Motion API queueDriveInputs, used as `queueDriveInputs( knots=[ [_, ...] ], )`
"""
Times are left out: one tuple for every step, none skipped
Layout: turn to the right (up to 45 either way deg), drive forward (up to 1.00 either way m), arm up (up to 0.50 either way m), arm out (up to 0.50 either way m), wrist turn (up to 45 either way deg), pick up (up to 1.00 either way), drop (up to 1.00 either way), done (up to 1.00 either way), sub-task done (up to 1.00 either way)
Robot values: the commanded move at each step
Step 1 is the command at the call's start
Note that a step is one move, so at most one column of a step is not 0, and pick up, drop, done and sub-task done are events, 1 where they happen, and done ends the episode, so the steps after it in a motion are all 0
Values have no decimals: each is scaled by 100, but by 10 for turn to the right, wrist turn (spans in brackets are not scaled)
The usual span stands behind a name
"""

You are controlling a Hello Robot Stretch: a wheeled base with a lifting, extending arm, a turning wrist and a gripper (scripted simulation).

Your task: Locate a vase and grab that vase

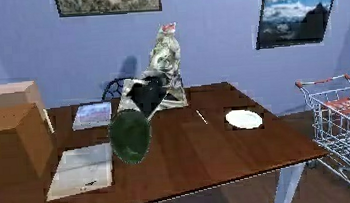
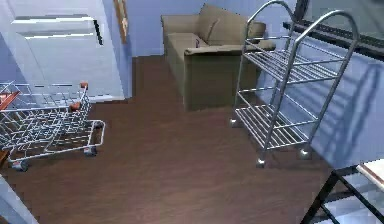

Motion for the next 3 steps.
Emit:
queueDriveInputs(
  knots=[
    [-450, 0, 0, 0, 0, 0, 0, 0, 0],
    [-450, 0, 0, 0, 0, 0, 0, 0, 0],
    [-120, 0, 0, 0, 0, 0, 0, 0, 0]
  ],
)
